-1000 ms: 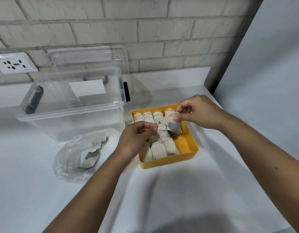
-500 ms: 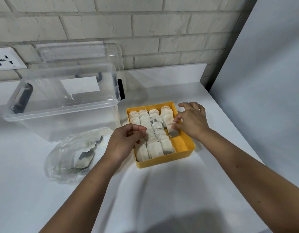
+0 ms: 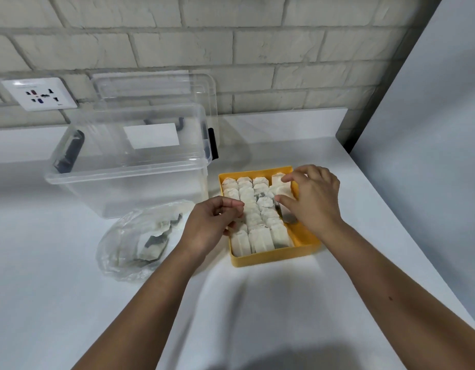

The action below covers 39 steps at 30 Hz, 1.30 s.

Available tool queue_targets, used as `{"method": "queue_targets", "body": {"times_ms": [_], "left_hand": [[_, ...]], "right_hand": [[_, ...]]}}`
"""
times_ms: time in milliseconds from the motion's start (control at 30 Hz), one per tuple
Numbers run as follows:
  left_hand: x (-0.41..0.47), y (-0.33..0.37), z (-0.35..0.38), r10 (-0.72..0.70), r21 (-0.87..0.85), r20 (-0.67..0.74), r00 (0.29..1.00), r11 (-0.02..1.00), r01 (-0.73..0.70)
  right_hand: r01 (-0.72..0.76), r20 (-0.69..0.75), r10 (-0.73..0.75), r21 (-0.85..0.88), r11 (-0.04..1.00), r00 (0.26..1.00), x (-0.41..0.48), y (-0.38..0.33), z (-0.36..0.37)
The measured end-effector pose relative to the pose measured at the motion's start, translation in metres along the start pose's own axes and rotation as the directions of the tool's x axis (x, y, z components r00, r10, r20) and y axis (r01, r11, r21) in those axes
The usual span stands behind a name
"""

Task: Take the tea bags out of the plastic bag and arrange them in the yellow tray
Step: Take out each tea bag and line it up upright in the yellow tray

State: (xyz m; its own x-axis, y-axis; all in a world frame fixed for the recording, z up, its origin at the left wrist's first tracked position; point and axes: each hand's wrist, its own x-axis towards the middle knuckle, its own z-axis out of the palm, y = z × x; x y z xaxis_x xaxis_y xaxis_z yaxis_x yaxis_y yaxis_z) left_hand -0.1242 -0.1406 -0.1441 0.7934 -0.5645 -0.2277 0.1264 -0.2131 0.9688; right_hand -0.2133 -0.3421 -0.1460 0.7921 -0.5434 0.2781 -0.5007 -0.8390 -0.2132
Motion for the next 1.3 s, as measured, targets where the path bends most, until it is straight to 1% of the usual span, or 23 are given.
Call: {"method": "queue_targets", "body": {"times_ms": [100,200,267,300,333,367,400,433,467,500,533,567,633,667,733,800,867,967,1100,1167,1200,1300], "left_hand": [[-0.013,0.005,-0.013,0.021,0.007,-0.016,1.000,1.000,-0.021],[-0.026,0.005,-0.047,0.086,0.078,-0.107,0.991,0.994,-0.078],[-0.032,0.002,-0.078,0.184,0.211,-0.219,0.958,0.968,-0.137],[-0.035,-0.001,-0.094,0.252,0.322,-0.269,0.930,0.933,-0.160],[-0.036,-0.005,-0.109,0.333,0.456,-0.302,0.893,0.874,-0.171],[-0.034,-0.012,-0.122,0.420,0.598,-0.308,0.854,0.783,-0.170],[-0.033,-0.019,-0.134,0.489,0.723,-0.283,0.825,0.674,-0.151],[-0.032,-0.027,-0.142,0.527,0.809,-0.248,0.813,0.574,-0.125],[-0.031,-0.037,-0.149,0.544,0.858,-0.221,0.809,0.504,-0.104],[-0.030,-0.045,-0.153,0.535,0.879,-0.203,0.820,0.468,-0.089],[-0.030,-0.050,-0.155,0.494,0.883,-0.192,0.848,0.463,-0.070],[-0.031,-0.053,-0.156,0.423,0.878,-0.190,0.886,0.477,-0.039],[-0.032,-0.055,-0.158,0.237,0.842,-0.177,0.955,0.539,0.022],[-0.031,-0.057,-0.159,0.173,0.825,-0.169,0.970,0.563,0.044],[-0.027,-0.058,-0.163,0.122,0.821,-0.155,0.980,0.568,0.059],[-0.025,-0.059,-0.168,0.121,0.815,-0.126,0.985,0.578,0.034],[-0.025,-0.061,-0.171,0.135,0.789,-0.092,0.987,0.615,-0.010],[-0.026,-0.068,-0.175,0.157,0.740,-0.057,0.986,0.669,-0.064],[-0.033,-0.074,-0.175,0.193,0.688,-0.004,0.981,0.713,-0.137],[-0.036,-0.074,-0.174,0.219,0.677,0.007,0.976,0.717,-0.166],[-0.038,-0.074,-0.174,0.226,0.685,0.009,0.974,0.708,-0.171],[-0.041,-0.077,-0.173,0.227,0.719,0.005,0.974,0.676,-0.161]], "right_hand": [[0.088,-0.015,-0.087,0.227,0.970,0.996,-0.021,-0.029,-0.004],[0.163,-0.008,-0.172,0.352,0.922,0.985,-0.039,-0.059,-0.007],[0.173,0.019,-0.201,0.437,0.883,0.979,-0.046,-0.079,-0.011],[0.176,0.048,-0.226,0.484,0.857,0.973,-0.049,-0.090,-0.011],[0.181,0.077,-0.260,0.529,0.829,0.963,-0.052,-0.099,-0.010],[0.189,0.100,-0.295,0.568,0.801,0.950,-0.053,-0.108,-0.007],[0.196,0.118,-0.328,0.601,0.775,0.937,-0.055,-0.117,-0.004],[0.194,0.135,-0.353,0.634,0.748,0.926,-0.056,-0.126,0.000],[0.181,0.153,-0.372,0.668,0.722,0.916,-0.058,-0.135,0.004],[0.163,0.175,-0.385,0.696,0.699,0.906,-0.059,-0.143,0.009],[0.150,0.197,-0.400,0.711,0.687,0.895,-0.061,-0.151,0.014],[0.150,0.220,-0.420,0.711,0.687,0.880,-0.062,-0.159,0.020],[0.171,0.279,-0.466,0.679,0.714,0.839,-0.064,-0.173,0.032],[0.178,0.312,-0.478,0.655,0.734,0.821,-0.065,-0.178,0.038],[0.176,0.366,-0.465,0.601,0.779,0.806,-0.065,-0.182,0.048],[0.186,0.381,-0.440,0.546,0.817,0.813,-0.063,-0.182,0.054],[0.205,0.395,-0.423,0.487,0.849,0.815,-0.059,-0.182,0.058],[0.248,0.439,-0.429,0.411,0.877,0.789,-0.053,-0.188,0.062],[0.323,0.473,-0.491,0.393,0.861,0.732,-0.048,-0.200,0.068],[0.354,0.501,-0.501,0.363,0.862,0.706,-0.048,-0.204,0.073],[0.365,0.506,-0.498,0.344,0.865,0.704,-0.048,-0.205,0.076],[0.378,0.487,-0.484,0.304,0.874,0.727,-0.050,-0.205,0.082]]}}
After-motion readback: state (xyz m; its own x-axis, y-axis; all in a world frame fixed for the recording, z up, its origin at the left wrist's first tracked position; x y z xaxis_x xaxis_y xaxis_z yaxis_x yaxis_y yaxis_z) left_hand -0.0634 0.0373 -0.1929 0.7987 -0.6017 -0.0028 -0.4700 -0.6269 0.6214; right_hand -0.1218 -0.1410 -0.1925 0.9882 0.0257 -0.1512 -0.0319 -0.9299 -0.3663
